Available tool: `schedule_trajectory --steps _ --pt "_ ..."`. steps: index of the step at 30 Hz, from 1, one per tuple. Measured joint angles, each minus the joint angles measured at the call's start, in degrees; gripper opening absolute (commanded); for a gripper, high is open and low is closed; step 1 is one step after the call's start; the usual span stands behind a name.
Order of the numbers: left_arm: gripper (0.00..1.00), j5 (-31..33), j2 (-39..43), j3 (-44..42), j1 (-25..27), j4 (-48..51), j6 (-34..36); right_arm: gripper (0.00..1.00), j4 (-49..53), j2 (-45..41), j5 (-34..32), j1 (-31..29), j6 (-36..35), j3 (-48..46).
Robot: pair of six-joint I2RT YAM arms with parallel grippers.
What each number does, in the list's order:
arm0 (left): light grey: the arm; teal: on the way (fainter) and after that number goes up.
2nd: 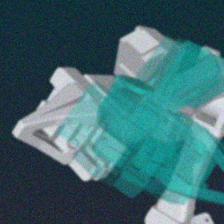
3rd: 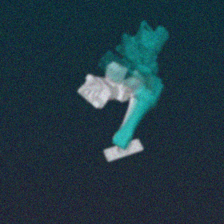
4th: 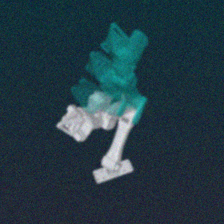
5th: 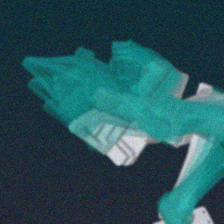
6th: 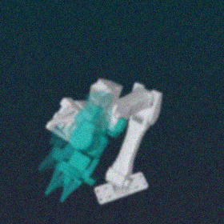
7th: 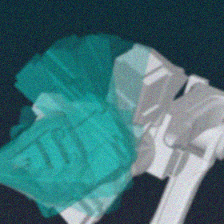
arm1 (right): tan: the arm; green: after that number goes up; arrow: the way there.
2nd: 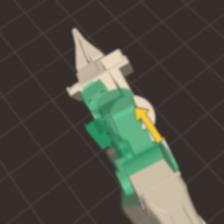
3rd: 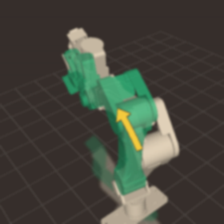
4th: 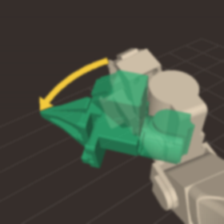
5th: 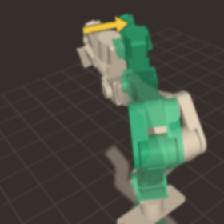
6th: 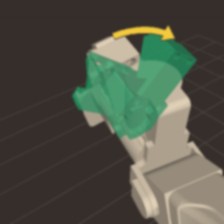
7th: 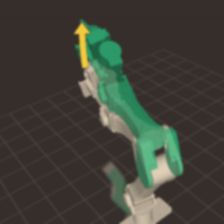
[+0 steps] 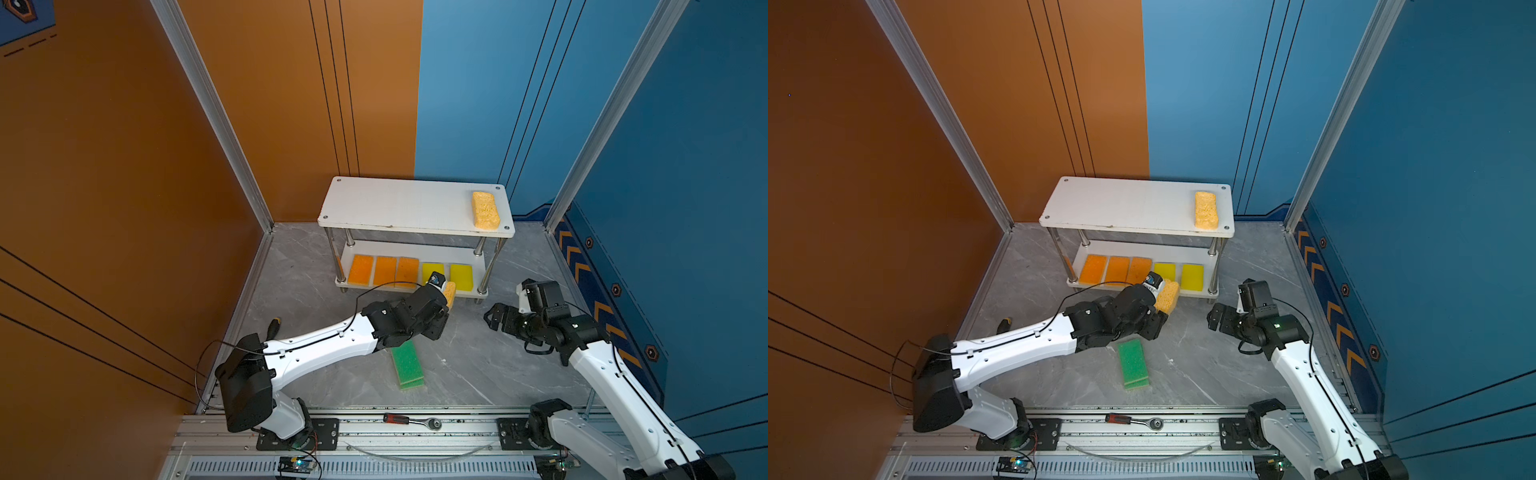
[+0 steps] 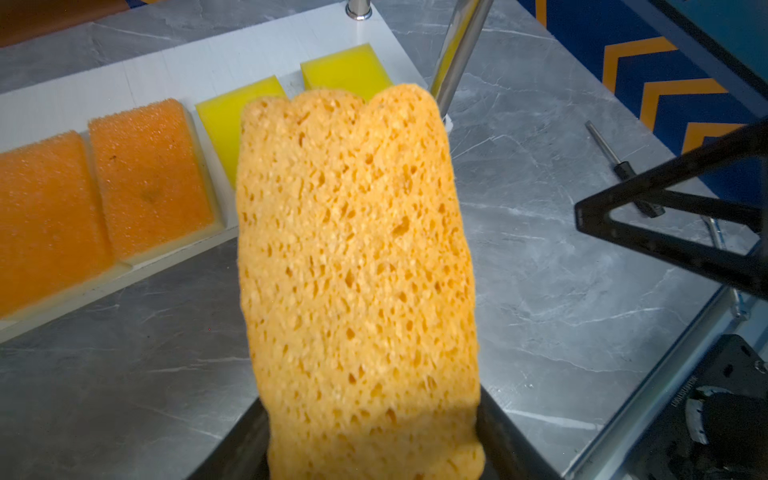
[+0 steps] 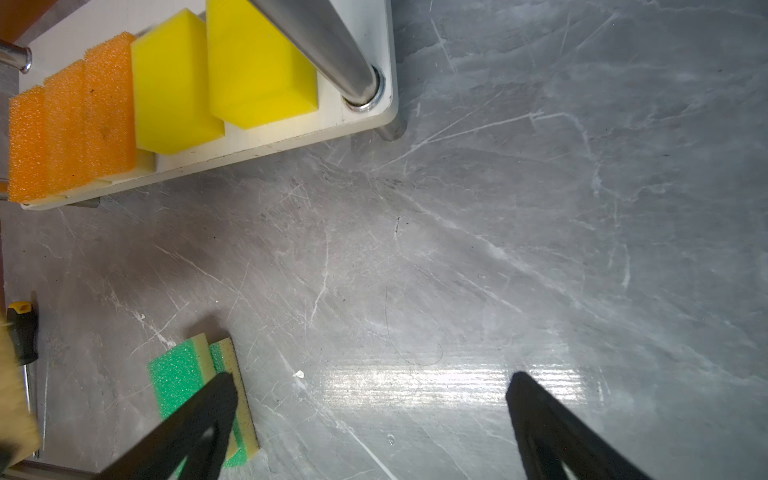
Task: Place and organize the cleaning sponges onto the shelf
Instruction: 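Carry the tan sponge with the left gripper up onto the shelf top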
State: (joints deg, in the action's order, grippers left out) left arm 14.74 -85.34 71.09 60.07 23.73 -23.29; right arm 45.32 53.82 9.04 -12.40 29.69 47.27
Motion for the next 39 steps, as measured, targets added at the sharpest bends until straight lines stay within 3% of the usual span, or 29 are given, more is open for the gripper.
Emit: schedule_trajectory --steps 9,25,39 --pt "0.63 0.7 4.0 8.5 0.0 4.7 3.8 1.0 0.0 0.4 0.0 0.0 0.0 0.0" --pt "0.63 3.3 3.7 22.9 0.0 6.5 9.0 1.0 0.0 0.5 0.0 0.0 0.0 -0.1" --pt "0.64 7.0 -6.8 37.2 -4.0 3.7 12.1 1.0 0.0 0.5 1.3 0.0 0.0 -0.1"
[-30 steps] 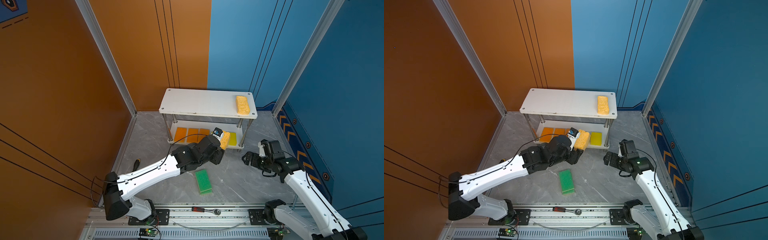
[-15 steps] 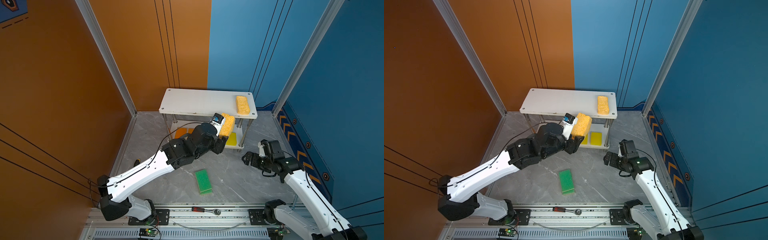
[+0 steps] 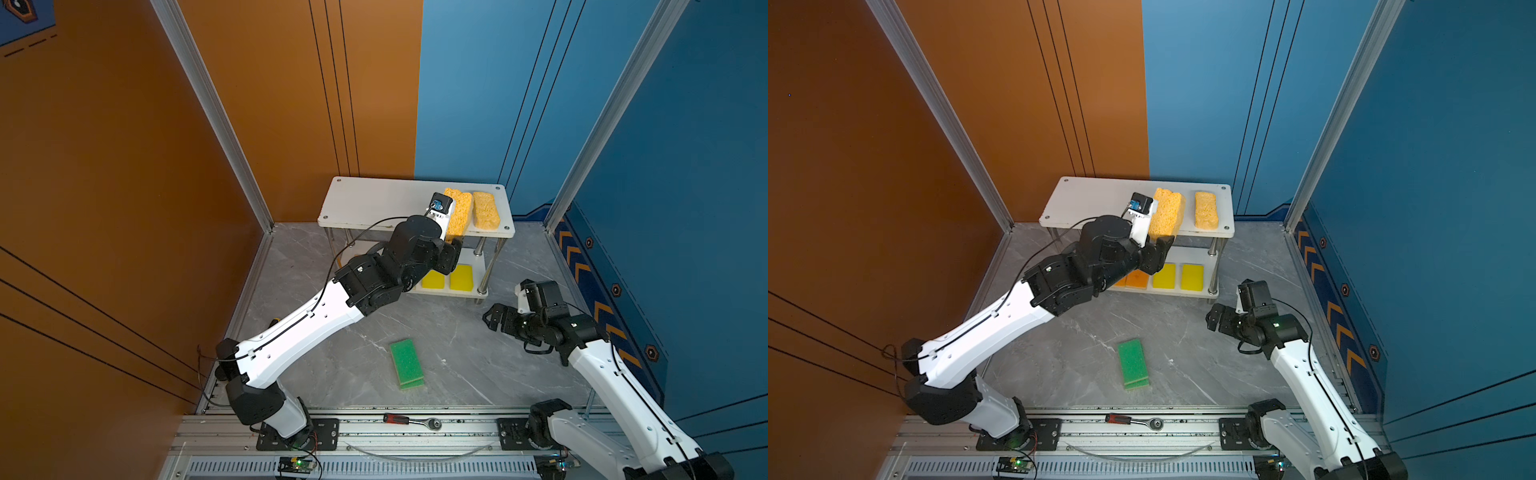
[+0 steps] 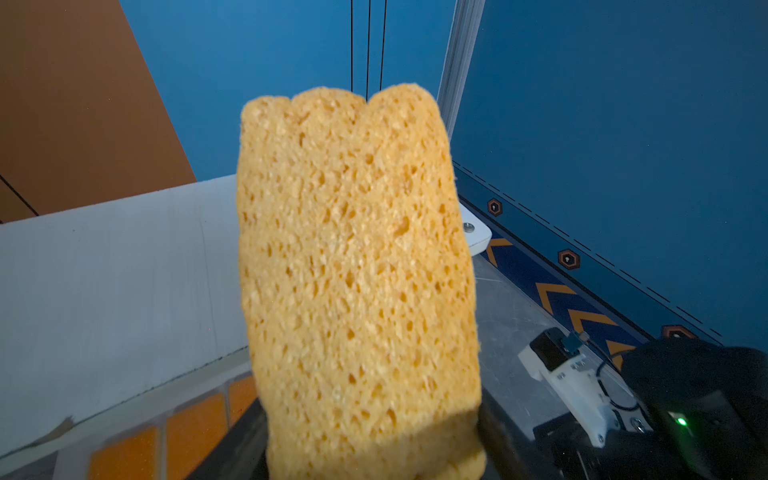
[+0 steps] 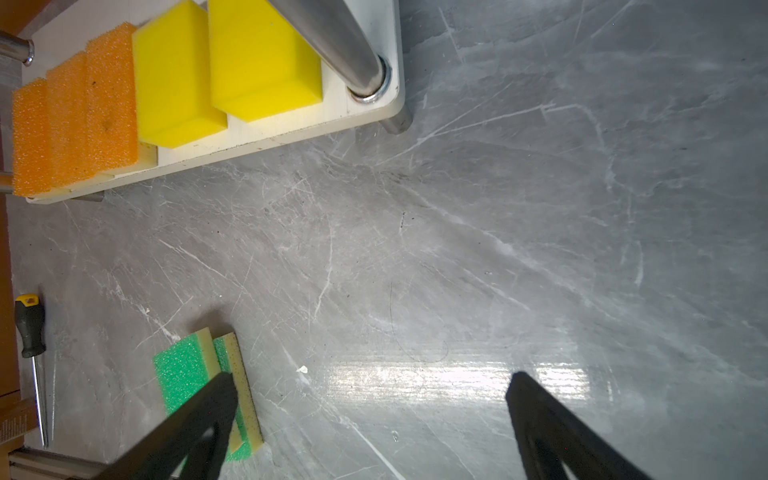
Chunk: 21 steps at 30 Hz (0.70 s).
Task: Place and organize the cleaning sponges onto the shelf
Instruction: 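Carry the tan sponge with the left gripper up onto the shelf top, then lower the tan sponge beside the first tan sponge on the shelf top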
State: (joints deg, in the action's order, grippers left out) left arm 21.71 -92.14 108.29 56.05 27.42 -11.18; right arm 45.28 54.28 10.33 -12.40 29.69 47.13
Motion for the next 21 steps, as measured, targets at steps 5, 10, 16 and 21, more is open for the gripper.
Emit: schedule_trajectory --steps 5,10,16,21 --pt "0.64 0.6 -4.3 4.7 -1.4 -0.3 0.7 1.0 -0.4 0.0 0.0 0.0 0.2 -0.3" --pt "0.64 0.9 -7.1 6.6 -2.4 -0.2 0.6 1.0 -0.9 -0.1 0.2 0.0 0.4 -0.9" --pt "0.65 0.9 -8.5 6.7 -3.7 -0.2 -1.0 1.0 -1.0 -0.5 0.4 0.0 0.4 -1.9" --pt "0.65 1.5 -8.9 6.7 -4.1 -0.3 -2.2 1.0 -1.0 -0.9 0.5 0.0 0.7 -2.4"
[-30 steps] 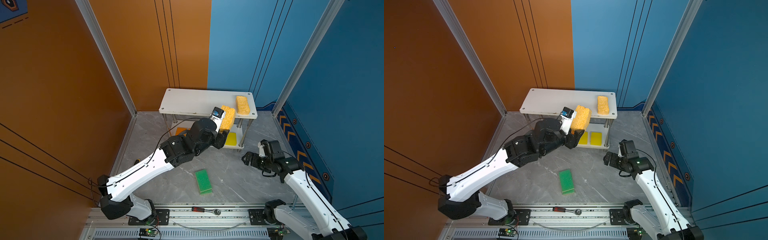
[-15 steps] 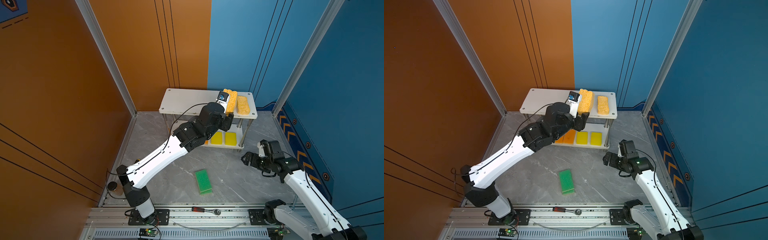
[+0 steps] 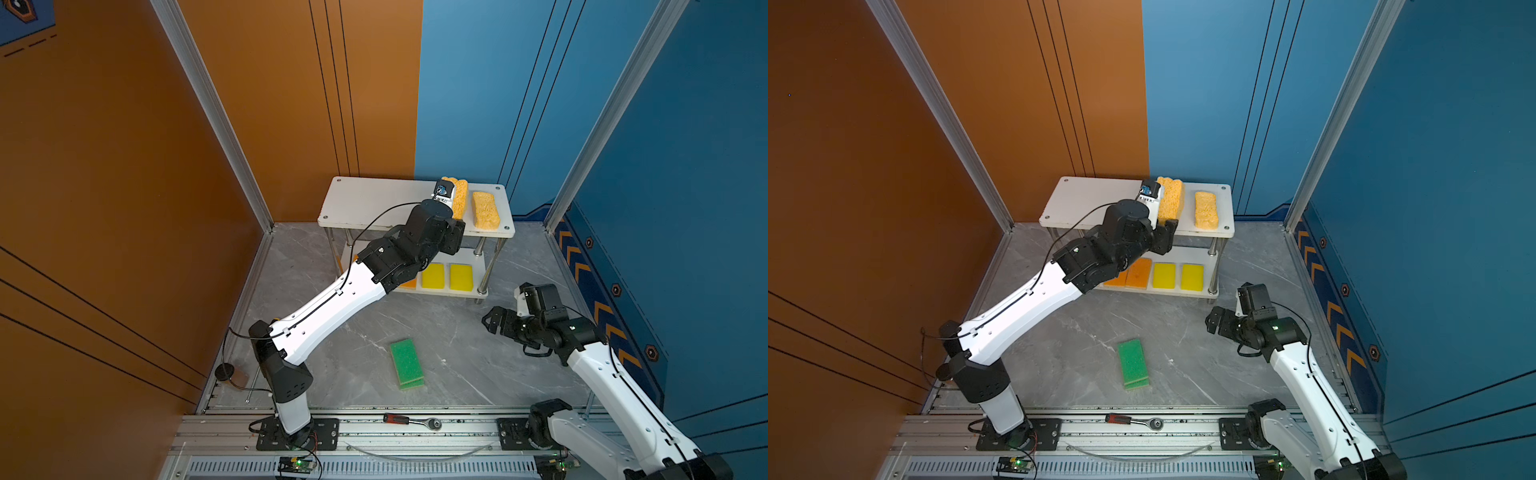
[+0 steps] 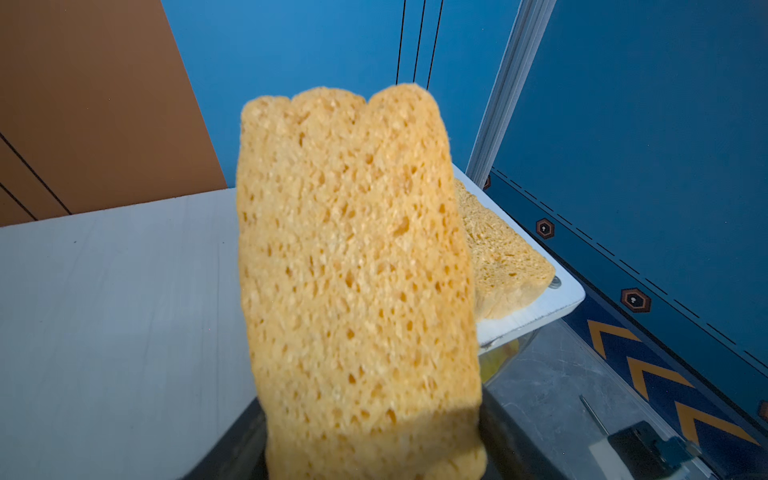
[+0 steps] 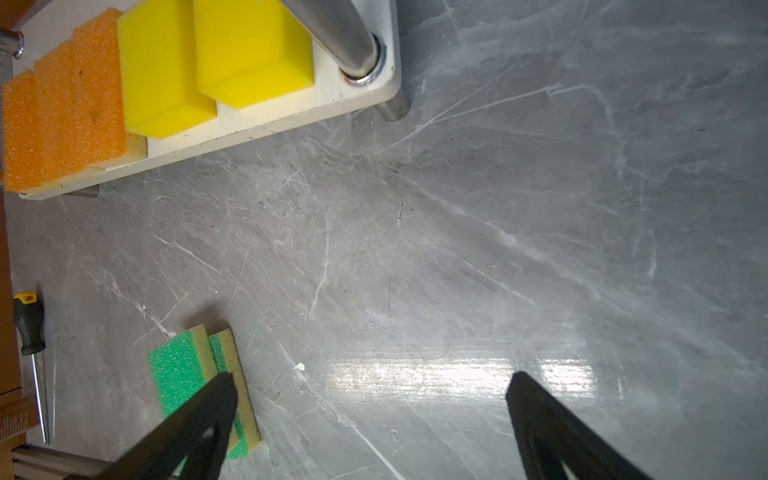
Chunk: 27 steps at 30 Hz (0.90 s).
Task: Place and organize the cleaning sponges onto the shelf
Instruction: 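Lower the tan sponge beside the first tan sponge on the shelf top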
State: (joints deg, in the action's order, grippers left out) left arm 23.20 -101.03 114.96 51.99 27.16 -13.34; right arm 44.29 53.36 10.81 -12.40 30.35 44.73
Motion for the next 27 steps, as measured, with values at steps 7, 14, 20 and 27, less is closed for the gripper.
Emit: schedule_trajectory --steps 7,14,20,27 --pt "0.65 0.0 -3.0 0.8 -0.1 -0.2 -1.1 1.0 0.0 -1.1 0.3 0.0 0.0 -1.0" --pt "0.66 0.2 -4.0 1.0 -0.1 -0.5 -1.7 1.0 -0.1 -1.8 1.0 0.0 0.0 -1.5" --pt "0.66 0.2 -4.0 1.0 -0.1 -0.6 -1.7 1.0 -0.6 -1.8 1.0 0.0 0.0 -2.3" --pt "0.66 0.4 -4.0 1.9 -0.3 -0.5 -1.7 1.0 -1.3 -1.8 1.2 0.1 0.0 -2.5"
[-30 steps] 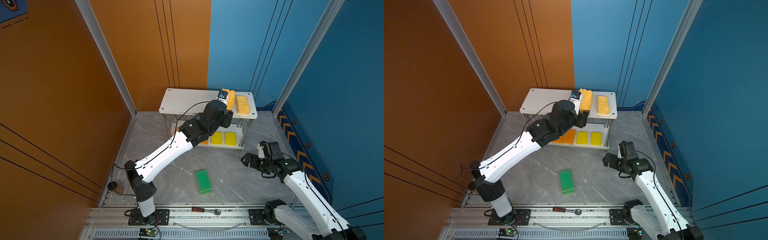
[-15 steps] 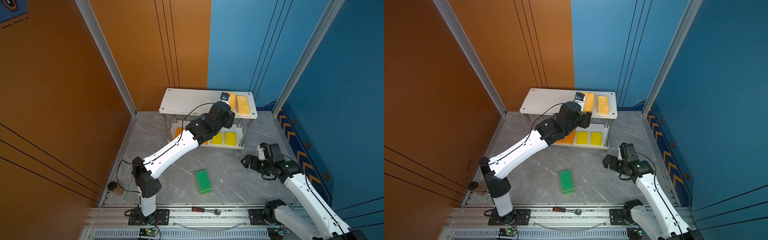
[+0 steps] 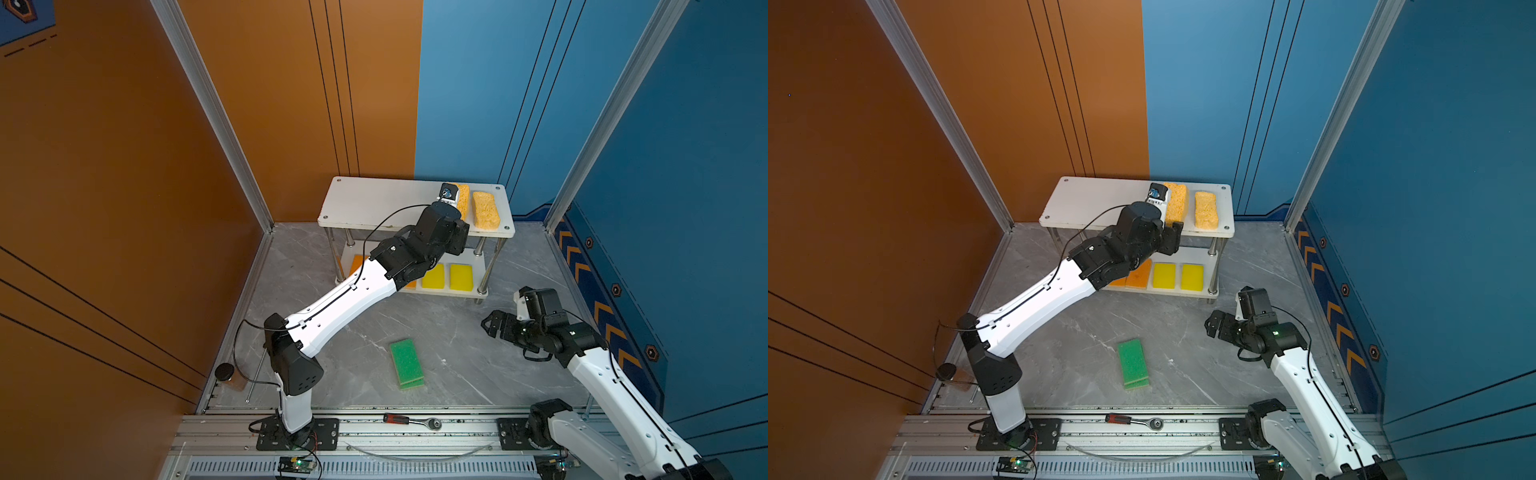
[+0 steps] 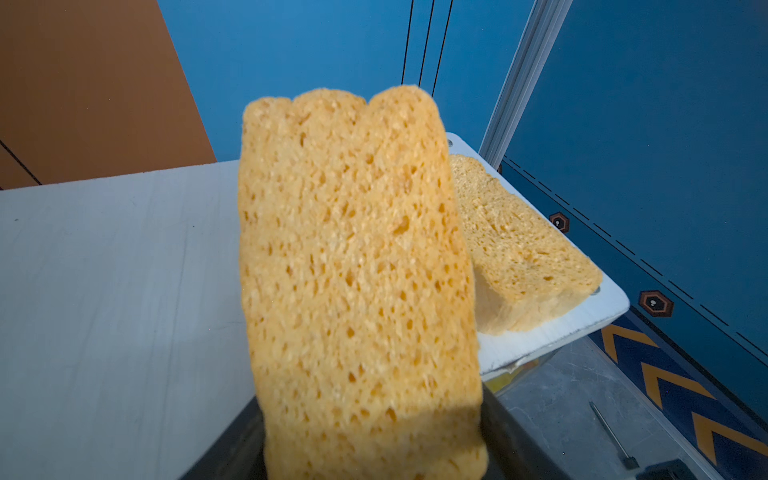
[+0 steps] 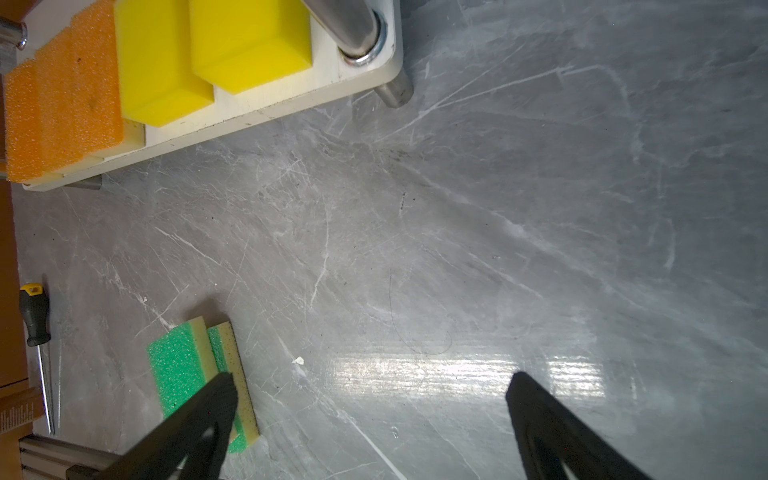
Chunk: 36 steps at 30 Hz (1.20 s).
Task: Place and organize the cleaning sponges onto the shelf
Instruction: 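Lower the tan sponge beside the first tan sponge on the shelf top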
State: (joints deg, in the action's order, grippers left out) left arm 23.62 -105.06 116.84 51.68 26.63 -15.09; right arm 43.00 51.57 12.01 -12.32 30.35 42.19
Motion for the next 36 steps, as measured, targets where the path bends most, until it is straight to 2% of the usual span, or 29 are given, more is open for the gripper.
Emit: schedule_trajectory --steps 23,36 --pt "0.67 0.9 -3.4 2.2 0.0 -0.8 -0.9 1.0 -1.6 0.0 0.8 0.9 0.0 -2.0" --pt "0.67 4.9 -3.7 2.2 0.0 -0.8 -1.7 1.0 -1.9 0.0 2.1 1.8 0.0 -2.2"
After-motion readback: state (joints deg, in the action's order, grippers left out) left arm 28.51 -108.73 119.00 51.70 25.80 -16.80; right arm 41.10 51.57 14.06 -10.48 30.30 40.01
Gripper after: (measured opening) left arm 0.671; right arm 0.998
